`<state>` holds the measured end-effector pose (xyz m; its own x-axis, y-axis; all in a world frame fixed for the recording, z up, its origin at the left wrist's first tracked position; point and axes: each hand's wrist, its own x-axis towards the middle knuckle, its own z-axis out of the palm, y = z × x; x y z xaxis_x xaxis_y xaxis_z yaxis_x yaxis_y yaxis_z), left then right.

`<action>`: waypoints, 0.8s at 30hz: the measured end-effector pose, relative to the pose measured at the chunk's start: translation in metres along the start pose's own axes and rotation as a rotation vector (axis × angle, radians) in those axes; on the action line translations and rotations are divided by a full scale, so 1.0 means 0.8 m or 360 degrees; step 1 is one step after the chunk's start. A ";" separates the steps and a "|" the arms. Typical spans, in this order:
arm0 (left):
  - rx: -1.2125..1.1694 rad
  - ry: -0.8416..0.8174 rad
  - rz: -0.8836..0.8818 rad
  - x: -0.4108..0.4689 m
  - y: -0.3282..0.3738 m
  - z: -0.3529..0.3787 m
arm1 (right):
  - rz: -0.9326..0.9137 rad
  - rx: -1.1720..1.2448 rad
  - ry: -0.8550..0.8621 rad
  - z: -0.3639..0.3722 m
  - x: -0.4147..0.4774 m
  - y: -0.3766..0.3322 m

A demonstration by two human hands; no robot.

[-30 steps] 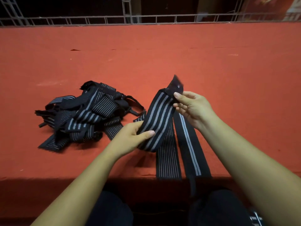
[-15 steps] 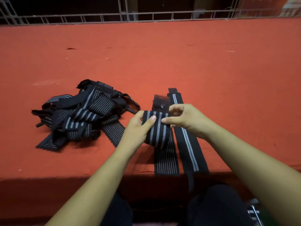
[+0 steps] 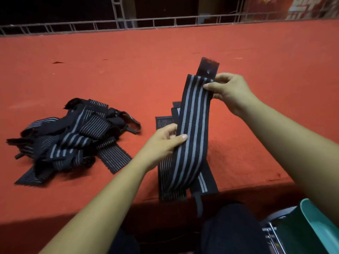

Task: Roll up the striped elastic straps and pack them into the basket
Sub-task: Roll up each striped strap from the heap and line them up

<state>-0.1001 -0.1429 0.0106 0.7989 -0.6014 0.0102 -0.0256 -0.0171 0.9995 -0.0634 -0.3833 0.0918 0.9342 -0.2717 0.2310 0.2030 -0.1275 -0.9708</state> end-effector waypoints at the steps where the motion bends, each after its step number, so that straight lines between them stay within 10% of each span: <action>1: -0.0134 -0.0043 -0.0027 0.005 0.003 0.014 | -0.0011 -0.0009 0.0018 -0.007 0.005 -0.001; 8: -0.0642 -0.0238 -0.0300 0.058 -0.022 0.100 | -0.0010 -0.0286 0.0113 -0.059 0.024 0.013; 15: 0.1199 0.0072 -0.0048 0.112 -0.101 0.112 | 0.0234 -0.0680 0.0055 -0.094 0.033 0.086; 24: 0.1224 0.0155 0.0220 0.125 -0.140 0.111 | 0.0474 -0.0446 0.0059 -0.092 0.101 0.184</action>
<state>-0.0709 -0.2723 -0.1025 0.8063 -0.5662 0.1711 -0.5089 -0.5168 0.6884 0.0206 -0.4944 -0.0276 0.9278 -0.3696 -0.0504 -0.1673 -0.2917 -0.9418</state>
